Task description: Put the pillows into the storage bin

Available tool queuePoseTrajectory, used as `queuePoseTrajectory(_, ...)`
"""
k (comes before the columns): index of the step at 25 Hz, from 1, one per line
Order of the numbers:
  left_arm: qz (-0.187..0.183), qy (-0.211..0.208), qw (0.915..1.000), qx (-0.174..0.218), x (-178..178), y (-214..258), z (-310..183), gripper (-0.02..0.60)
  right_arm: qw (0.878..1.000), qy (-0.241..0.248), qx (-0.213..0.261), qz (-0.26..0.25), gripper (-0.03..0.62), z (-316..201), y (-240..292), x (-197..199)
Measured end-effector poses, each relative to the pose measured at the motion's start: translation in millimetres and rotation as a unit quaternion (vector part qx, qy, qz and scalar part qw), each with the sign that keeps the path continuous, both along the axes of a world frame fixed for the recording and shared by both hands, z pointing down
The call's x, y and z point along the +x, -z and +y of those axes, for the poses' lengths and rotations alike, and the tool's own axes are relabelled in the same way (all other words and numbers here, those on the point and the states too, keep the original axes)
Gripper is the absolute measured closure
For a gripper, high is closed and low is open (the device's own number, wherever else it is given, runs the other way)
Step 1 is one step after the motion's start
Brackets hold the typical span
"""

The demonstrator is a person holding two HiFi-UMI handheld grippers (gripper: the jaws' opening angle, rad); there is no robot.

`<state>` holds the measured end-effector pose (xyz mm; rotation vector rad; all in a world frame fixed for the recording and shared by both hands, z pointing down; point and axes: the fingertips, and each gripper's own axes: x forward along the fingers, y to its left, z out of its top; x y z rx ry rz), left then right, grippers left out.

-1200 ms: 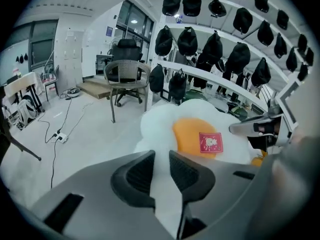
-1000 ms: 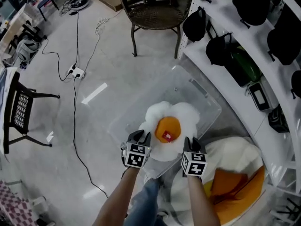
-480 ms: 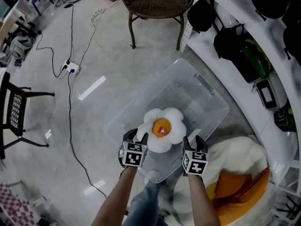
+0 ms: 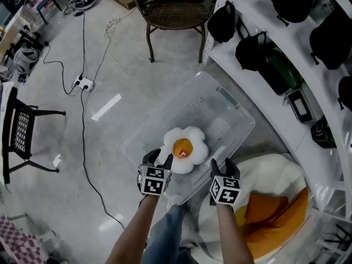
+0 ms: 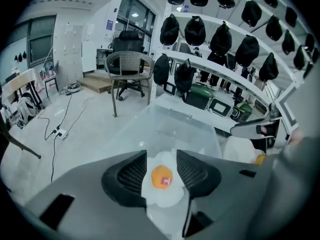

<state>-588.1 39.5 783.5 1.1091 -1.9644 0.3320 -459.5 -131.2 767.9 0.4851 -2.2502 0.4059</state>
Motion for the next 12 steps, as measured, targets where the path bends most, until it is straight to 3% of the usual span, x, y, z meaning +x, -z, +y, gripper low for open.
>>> queuePoseTrajectory(7, -0.015, -0.045, 0.9986, 0.023, 74, 75, -28, 0.391, 0.999, -0.024, 0.013, -0.027, 0.375, -5, 71, 69)
queuePoseTrajectory(12, -0.015, -0.094, 0.9944, 0.045, 155, 116, -64, 0.391, 0.996, -0.073, 0.034, -0.046, 0.375, -23, 124, 154)
